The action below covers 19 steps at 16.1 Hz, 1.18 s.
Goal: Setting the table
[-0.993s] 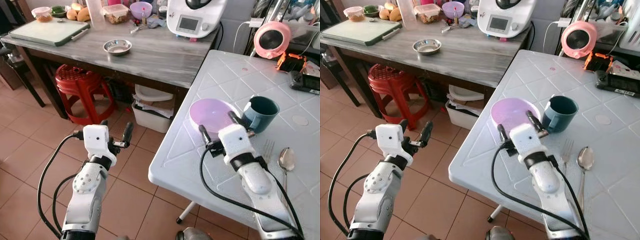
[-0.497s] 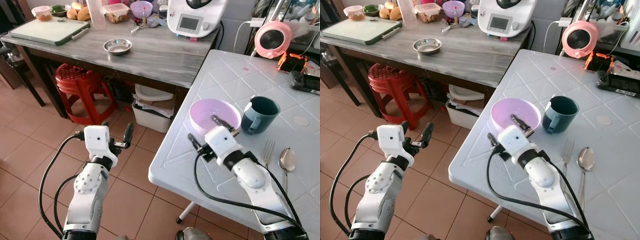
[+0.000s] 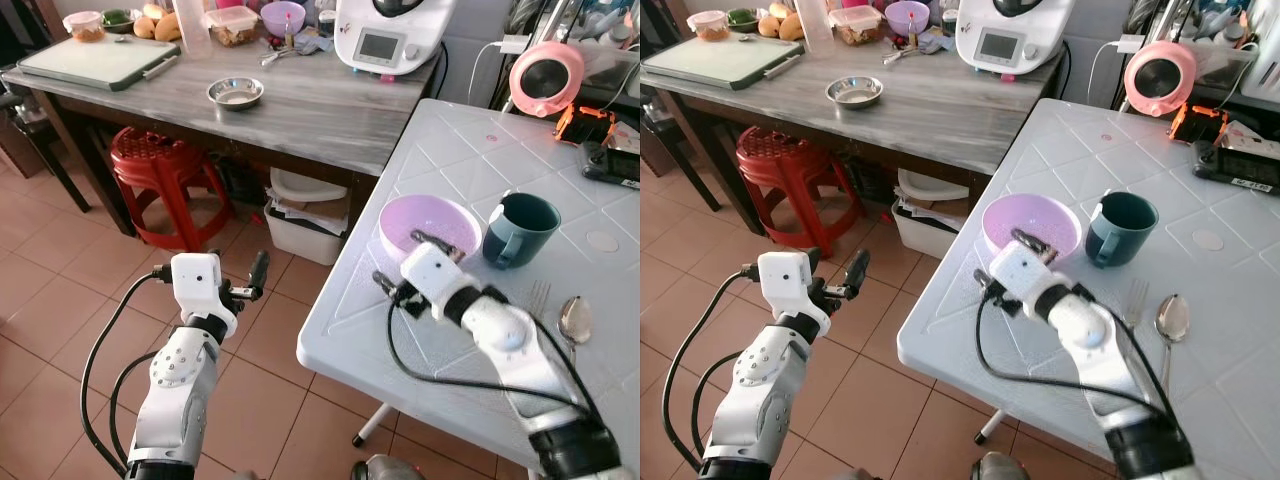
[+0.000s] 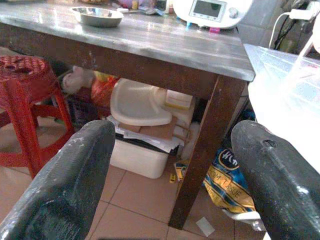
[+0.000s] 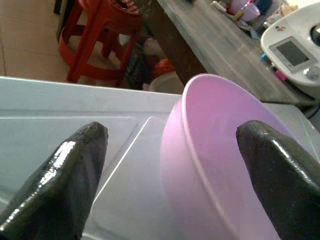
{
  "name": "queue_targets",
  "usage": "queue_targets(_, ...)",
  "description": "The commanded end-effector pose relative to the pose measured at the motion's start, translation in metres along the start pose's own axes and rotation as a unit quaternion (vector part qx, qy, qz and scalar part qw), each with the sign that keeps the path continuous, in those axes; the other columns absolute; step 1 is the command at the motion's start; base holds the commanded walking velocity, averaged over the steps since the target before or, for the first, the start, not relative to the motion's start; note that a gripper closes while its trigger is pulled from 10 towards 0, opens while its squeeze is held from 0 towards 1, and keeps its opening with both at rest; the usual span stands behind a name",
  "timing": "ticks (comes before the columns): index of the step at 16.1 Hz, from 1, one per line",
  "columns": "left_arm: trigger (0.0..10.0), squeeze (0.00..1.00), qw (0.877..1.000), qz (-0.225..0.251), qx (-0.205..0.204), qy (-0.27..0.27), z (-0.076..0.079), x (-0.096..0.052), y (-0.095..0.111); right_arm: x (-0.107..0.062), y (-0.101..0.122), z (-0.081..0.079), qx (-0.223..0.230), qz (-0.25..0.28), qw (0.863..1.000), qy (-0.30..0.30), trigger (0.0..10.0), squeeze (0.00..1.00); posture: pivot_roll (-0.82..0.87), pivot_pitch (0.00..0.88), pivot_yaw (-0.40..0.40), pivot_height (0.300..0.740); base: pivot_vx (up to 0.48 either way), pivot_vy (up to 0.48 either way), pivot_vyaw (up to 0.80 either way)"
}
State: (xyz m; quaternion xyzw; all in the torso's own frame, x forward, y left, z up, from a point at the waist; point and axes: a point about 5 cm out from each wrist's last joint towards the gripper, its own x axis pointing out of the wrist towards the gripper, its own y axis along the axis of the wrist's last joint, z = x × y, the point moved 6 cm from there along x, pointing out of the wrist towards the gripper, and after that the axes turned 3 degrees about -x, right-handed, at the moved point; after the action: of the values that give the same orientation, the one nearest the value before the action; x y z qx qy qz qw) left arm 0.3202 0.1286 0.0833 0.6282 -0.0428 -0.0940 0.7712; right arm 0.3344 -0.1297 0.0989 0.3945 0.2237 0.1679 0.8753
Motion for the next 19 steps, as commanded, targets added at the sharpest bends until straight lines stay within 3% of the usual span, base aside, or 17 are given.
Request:
queue_targets(1, 10.0, 0.00, 1.000, -0.009, 0.001, 0.009, -0.004, -0.001, -0.002, 0.002, -0.003, 0.002, -0.006, -0.013, 1.000, 0.017, 10.0, 0.00, -0.06, 0.000, 0.022, 0.740, 0.000, 0.000, 0.00)
queue_targets(4, 10.0, 0.00, 1.000, -0.019, -0.001, 0.012, -0.006, -0.002, -0.006, 0.003, -0.006, 0.007, 0.011, -0.032, 0.999, 0.024, 10.0, 0.00, -0.06, 0.000, 0.023, 0.740, 0.000, 0.000, 0.00)
queue_targets(5, 10.0, 0.00, 1.000, -0.026, 0.001, 0.012, -0.006, -0.001, -0.008, 0.005, -0.011, 0.006, 0.040, -0.050, 0.997, 0.045, 10.0, 0.00, -0.06, 0.000, 0.027, 0.740, 0.000, 0.000, 0.00)
queue_targets(6, 10.0, 0.00, 1.000, -0.028, 0.002, 0.010, -0.006, -0.001, -0.009, 0.006, -0.012, 0.004, 0.044, -0.053, 0.996, 0.064, 4.1, 0.00, -0.06, 0.000, 0.027, 0.740, 0.000, 0.000, 0.00)
queue_targets(7, 10.0, 0.00, 1.000, -0.029, 0.003, 0.009, -0.006, 0.000, -0.009, 0.007, -0.013, 0.005, 0.038, -0.056, 0.995, 0.077, 0.0, 0.00, -0.06, 0.000, 0.028, 0.740, 0.000, 0.000, 0.00)
queue_targets(12, 10.0, 0.00, 0.999, -0.040, 0.006, 0.011, -0.007, 0.000, -0.012, 0.008, -0.015, 0.011, 0.022, -0.079, 0.989, 0.119, 0.0, 0.00, -0.06, 0.000, 0.022, 0.740, 0.000, 0.000, 0.00)
queue_targets(19, 10.0, 0.00, 0.999, -0.052, 0.007, 0.009, -0.006, -0.001, -0.017, -0.002, -0.027, -0.007, 0.033, -0.110, 0.979, 0.169, 0.0, 0.00, -0.06, 0.000, 0.028, 0.740, 0.000, 0.000, 0.00)
